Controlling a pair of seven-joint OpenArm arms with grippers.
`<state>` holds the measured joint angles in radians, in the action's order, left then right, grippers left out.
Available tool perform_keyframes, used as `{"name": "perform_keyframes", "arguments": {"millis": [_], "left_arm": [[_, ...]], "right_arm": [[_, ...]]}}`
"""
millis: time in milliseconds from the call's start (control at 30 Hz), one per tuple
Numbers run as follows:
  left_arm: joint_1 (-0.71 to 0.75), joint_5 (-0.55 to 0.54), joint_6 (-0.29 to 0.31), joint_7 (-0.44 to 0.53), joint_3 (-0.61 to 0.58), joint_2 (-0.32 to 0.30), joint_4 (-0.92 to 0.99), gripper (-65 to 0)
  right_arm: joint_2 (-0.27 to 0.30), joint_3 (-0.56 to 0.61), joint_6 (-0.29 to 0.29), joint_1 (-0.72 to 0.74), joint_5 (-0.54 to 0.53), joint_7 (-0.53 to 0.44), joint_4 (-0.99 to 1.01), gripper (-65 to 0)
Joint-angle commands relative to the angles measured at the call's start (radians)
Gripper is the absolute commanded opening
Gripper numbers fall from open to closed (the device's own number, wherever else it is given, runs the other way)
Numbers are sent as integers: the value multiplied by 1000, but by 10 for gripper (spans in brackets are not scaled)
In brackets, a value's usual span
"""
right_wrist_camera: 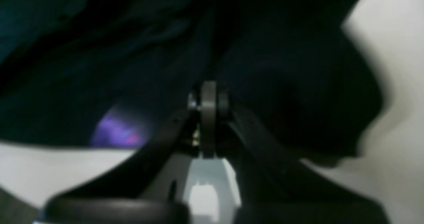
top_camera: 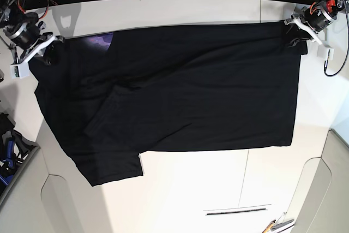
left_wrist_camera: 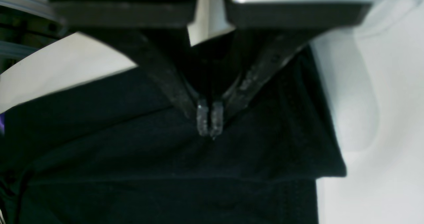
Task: Fold the T-shirt properly
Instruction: 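Grasp the collar edge with both grippers and pull toward the robot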
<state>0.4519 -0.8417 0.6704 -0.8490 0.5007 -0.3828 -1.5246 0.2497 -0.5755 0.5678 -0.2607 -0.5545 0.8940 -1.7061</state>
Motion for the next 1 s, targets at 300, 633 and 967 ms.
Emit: {"name": "perform_keyframes", "arguments": {"millis": [300,633,967], "left_arm": [[14,79,-31,-50,5,-14,3,-650],[17,122,-31,-54,5,-19,3,-650],[68,116,-31,-68,26,-27,3,-650]], "right_arm": [[17,-4,-93,119,217,-114,93,-650],[26,-2,-89,63,157,-61,225,-650],[28,-2,-66,-89,102,9,90,-650]]}}
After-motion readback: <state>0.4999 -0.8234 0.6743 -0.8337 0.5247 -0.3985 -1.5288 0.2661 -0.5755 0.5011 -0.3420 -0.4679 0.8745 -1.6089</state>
